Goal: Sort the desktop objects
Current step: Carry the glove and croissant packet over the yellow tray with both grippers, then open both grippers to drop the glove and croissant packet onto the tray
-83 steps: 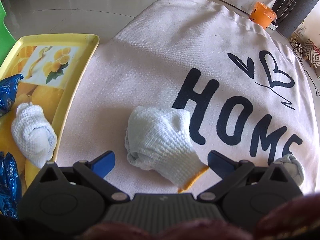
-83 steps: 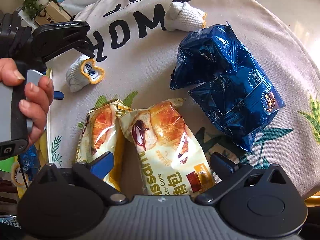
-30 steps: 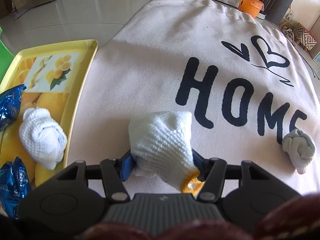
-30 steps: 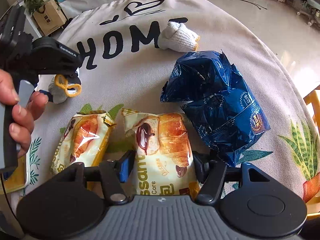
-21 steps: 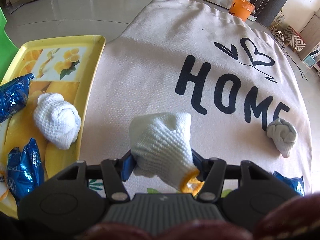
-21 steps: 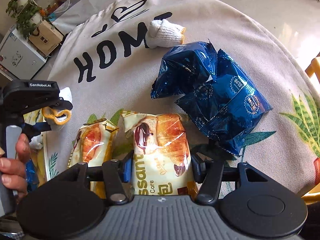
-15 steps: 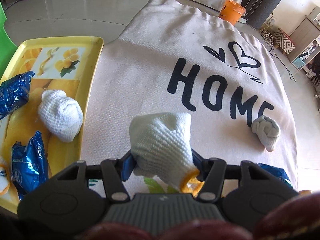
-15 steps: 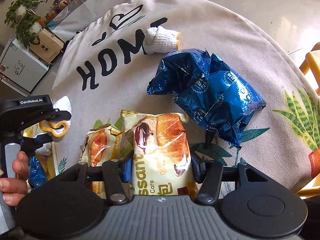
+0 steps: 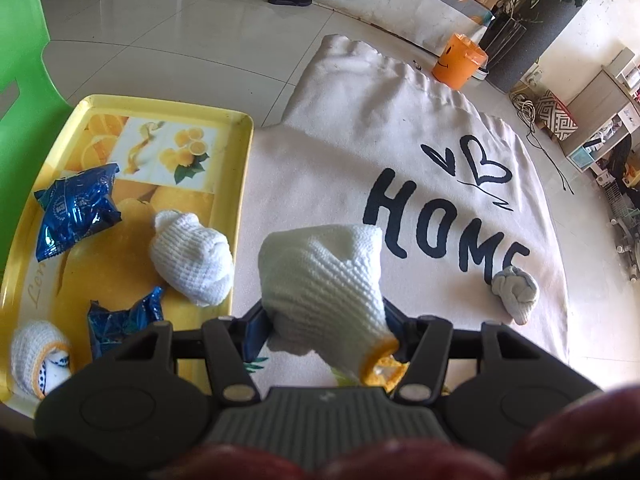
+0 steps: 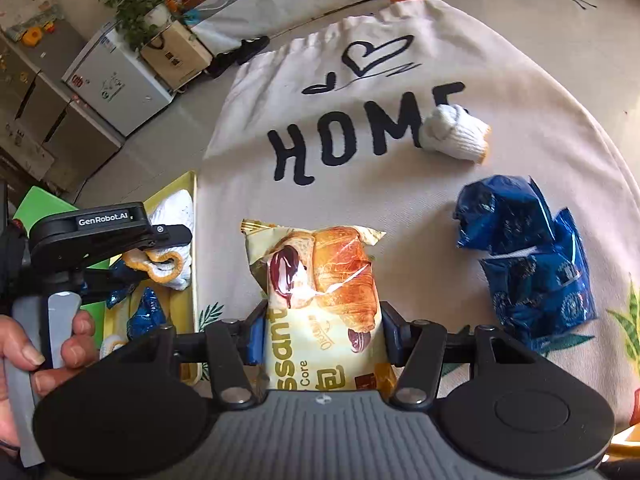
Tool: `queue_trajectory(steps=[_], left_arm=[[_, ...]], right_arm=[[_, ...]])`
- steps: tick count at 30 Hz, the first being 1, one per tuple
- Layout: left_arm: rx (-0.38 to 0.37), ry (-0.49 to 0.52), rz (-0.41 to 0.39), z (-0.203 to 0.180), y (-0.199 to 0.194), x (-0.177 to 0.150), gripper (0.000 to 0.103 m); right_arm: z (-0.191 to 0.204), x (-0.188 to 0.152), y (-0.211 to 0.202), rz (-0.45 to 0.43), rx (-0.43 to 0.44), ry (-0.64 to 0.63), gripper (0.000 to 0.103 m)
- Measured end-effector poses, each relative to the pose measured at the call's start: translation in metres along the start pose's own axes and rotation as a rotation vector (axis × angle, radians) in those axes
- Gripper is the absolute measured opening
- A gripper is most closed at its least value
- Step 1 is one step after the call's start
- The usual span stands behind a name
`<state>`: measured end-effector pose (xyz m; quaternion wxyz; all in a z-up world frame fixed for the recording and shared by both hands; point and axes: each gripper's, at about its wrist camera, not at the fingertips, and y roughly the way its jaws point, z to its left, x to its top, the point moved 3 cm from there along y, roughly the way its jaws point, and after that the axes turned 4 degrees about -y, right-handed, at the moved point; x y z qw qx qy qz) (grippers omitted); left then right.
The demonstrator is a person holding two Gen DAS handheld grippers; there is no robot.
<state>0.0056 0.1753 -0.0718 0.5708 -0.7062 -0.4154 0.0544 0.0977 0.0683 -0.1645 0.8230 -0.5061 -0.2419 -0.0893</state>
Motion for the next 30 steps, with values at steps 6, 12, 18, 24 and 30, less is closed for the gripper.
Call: queue_trajectory(steps=[6,12,18,24,30], left_arm=[[0.069,-0.03,-0.08,0.033,-0.017,0.017,0.055],[0.121,-0.106,-0.126,0.065,-0.028,0.029,0.055],[0.144,-0.156,-0.161,0.084,-0.036,0.038,0.055],[0.17,-0.212,-0.138,0.102,-0.036,0.039,0.056],[0.232,-0.248,-0.111,0.117,-0.033,0.036,0.056]], right_arm=[[0.023,0.025,0.031,-0.01,0.07,-0.04,0.055],[0.055,0.039,0.055,-0.022,0.143,-0.078,0.055],[0.087,0.053,0.072,-0.063,0.195,-0.147,0.055],[0.105,0.058,0.087,-0.059,0.232,-0.189,0.055],[0.116,0.063,0.101,-0.062,0.27,-0.197,0.055]])
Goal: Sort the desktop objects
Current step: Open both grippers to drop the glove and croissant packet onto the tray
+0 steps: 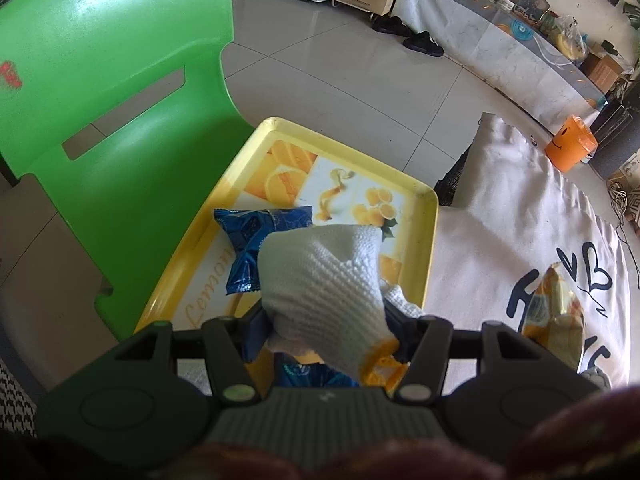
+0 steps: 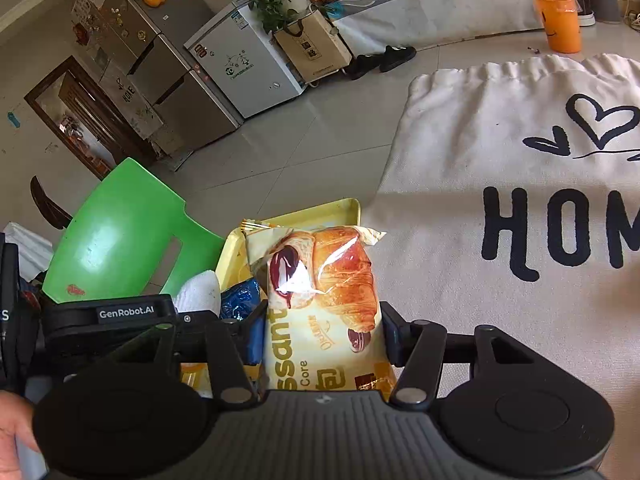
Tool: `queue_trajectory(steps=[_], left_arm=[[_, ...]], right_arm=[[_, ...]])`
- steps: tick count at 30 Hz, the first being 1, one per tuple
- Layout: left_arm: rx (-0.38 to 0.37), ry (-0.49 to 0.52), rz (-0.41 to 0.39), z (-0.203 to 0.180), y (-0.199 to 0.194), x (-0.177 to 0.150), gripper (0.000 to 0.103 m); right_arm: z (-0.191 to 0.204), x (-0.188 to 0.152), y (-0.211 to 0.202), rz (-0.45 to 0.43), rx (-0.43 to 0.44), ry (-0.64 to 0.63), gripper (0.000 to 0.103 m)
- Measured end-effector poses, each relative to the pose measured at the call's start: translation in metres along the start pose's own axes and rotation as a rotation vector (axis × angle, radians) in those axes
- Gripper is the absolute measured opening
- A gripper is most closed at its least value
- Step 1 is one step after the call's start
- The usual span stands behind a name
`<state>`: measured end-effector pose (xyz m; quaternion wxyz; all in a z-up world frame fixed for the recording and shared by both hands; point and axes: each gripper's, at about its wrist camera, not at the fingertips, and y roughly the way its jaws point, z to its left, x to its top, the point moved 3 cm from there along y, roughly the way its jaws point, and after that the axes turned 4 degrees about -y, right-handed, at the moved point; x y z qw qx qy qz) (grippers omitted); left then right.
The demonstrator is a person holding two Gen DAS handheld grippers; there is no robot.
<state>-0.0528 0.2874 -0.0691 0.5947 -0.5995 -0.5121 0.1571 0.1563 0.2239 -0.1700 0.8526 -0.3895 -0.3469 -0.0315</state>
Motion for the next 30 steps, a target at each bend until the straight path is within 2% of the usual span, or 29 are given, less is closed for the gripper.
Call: queue_trajectory(steps=[8,11,16,19,22,23,24,26,30], left_arm=[[0.078,-0.054,0.011,0.017,0.004,0.001,0.056],[0.109,-0.058,0.039,0.02,0.009,-0.001,0.056],[0.198,-0.096,0.042,0.031,0.012,-0.003,0.056],[0.235,-0.124,0.036,0.036,0.011,-0.001,0.067],[0.237,-0.123,0.007,0.037,0.007,0.002,0.071],[0.248,-0.117,-0.002,0.037,0.006,0.002,0.075],[0.257,-0.115,-0.011,0.037,0.005,0.003,0.079],[0.257,-0.126,-0.02,0.039,0.003,0.004,0.079],[0.255,-0.148,-0.028,0.043,0.0,0.007,0.079]], right_arm=[[0.017,0.005,0.02,-0.007,0.074,-0.05,0.055],[0.022,0.008,0.028,-0.004,0.094,-0.048,0.055],[0.03,0.011,0.04,-0.001,0.143,-0.019,0.055],[0.033,0.012,0.048,-0.009,0.197,0.032,0.056],[0.041,0.013,0.056,-0.024,0.237,0.053,0.058],[0.044,0.013,0.057,-0.028,0.245,0.053,0.065],[0.046,0.013,0.058,-0.028,0.246,0.054,0.076],[0.048,0.012,0.058,-0.036,0.246,0.048,0.085],[0.047,0.012,0.057,-0.023,0.221,0.017,0.085]])
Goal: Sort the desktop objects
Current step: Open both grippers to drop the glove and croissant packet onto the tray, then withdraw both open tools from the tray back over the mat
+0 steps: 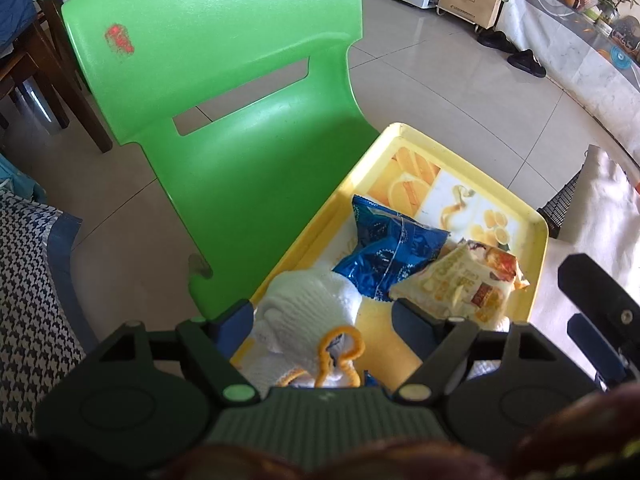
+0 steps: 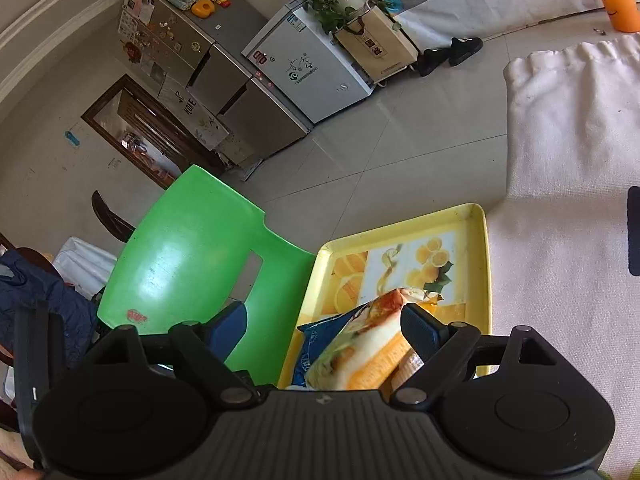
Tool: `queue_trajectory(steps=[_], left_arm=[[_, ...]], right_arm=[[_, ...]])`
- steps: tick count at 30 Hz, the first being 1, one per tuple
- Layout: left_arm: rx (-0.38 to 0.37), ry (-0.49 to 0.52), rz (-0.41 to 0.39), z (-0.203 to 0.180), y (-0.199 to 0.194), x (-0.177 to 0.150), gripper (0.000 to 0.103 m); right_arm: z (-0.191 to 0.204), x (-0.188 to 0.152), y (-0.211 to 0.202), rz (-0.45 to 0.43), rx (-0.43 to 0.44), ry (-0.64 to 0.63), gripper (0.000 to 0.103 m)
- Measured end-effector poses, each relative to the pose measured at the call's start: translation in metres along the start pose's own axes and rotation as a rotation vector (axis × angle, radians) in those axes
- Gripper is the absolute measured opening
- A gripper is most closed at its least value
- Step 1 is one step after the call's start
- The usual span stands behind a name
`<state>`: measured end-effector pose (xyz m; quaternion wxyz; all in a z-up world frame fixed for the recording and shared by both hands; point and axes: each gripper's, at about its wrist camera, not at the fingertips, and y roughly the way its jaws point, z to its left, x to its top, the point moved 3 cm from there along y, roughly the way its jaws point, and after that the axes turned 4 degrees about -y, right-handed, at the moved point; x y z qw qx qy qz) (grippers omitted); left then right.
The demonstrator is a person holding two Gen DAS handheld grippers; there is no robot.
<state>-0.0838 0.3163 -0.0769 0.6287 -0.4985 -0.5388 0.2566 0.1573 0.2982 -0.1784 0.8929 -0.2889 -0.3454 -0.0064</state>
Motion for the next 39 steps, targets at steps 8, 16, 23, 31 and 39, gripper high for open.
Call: queue_trajectory(steps=[8,16,23,31,39], left_arm=[[-0.047,0.028,-0.049,-0.012,-0.01,0.0,0.081],[-0.094,0.08,-0.129,-0.028,-0.023,-0.001,0.081],[-0.18,0.153,-0.165,-0.048,-0.033,-0.01,0.081],[-0.263,0.28,-0.188,-0.071,-0.042,-0.03,0.081],[-0.382,0.411,-0.181,-0.091,-0.055,-0.06,0.081]], right_arm=[[-0.003,-0.001,-0.013,-0.012,-0.058,-0.01,0.085],[0.003,-0.009,-0.041,-0.05,-0.11,-0.01,0.085],[-0.004,-0.022,-0.076,-0.085,-0.188,0.032,0.086],[-0.014,-0.04,-0.117,-0.107,-0.274,0.074,0.086],[-0.017,-0.075,-0.163,-0.106,-0.375,0.078,0.086]])
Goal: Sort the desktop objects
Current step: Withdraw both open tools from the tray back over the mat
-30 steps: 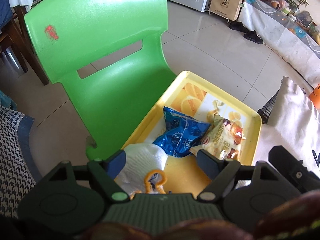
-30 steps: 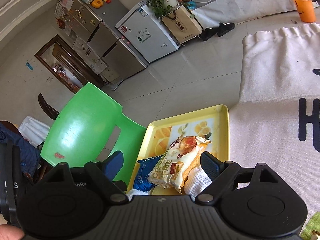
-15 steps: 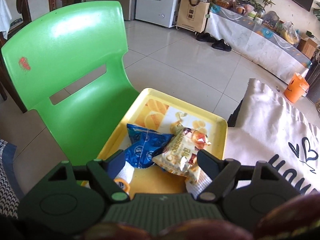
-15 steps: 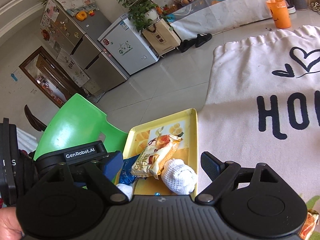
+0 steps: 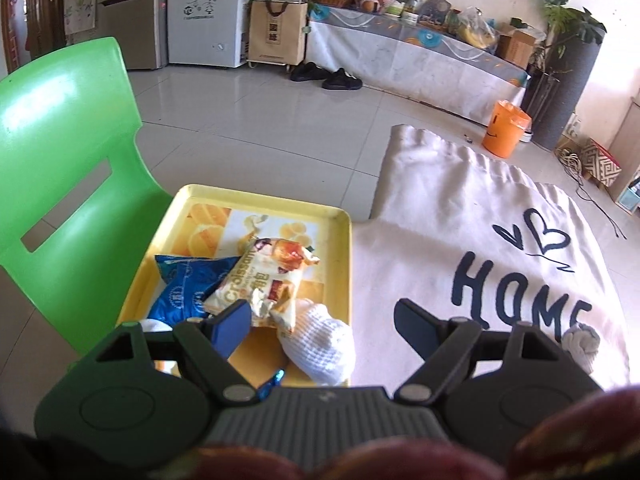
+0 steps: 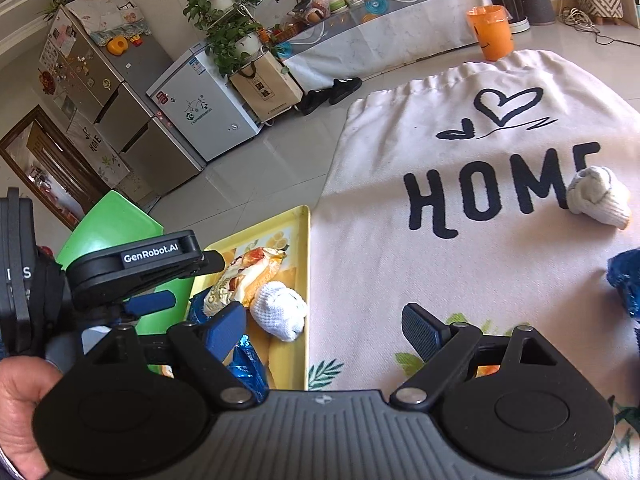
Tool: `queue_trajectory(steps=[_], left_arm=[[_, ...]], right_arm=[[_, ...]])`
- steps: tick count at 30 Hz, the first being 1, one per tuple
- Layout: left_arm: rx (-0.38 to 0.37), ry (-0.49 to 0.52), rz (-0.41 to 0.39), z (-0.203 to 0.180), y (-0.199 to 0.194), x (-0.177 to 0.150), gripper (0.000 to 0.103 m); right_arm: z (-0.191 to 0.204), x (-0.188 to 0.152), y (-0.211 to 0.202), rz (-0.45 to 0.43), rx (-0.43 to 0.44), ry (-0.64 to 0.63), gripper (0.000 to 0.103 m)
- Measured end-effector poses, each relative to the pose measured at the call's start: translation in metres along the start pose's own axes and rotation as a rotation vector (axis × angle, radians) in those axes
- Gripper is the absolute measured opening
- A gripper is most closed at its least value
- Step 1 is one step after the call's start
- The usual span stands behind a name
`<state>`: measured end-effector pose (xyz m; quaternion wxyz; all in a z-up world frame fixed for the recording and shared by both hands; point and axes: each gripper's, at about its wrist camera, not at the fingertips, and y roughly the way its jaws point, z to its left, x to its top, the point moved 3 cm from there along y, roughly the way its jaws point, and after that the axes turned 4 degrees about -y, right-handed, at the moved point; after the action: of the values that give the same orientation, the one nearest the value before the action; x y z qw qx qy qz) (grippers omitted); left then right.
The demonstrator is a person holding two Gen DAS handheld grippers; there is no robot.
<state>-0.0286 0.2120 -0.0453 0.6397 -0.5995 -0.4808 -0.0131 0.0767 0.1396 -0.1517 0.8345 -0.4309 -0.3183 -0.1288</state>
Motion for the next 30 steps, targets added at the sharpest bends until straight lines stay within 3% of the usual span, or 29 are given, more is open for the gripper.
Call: queue_trajectory(steps=[10,21,30], left_arm=[[-0.147,0.157,0.031,-0.047,-0.013,-0.041,0.081],[-0.202,0.264,0.126,-0.075,-0.017,-0.1,0.082],[-0.209,0.326,0.197,-0.089,-0.025,-0.156,0.082]], right_arm=[[-0.035,-0.037,-0.055,0.002,-0.155,0.002,0.086],[-0.076,-0.079,-0.075,0.101,-0.392,0.002,0.086],[-0.103,-0.101,-0.081,0.185,-0.48,0.029,0.086]])
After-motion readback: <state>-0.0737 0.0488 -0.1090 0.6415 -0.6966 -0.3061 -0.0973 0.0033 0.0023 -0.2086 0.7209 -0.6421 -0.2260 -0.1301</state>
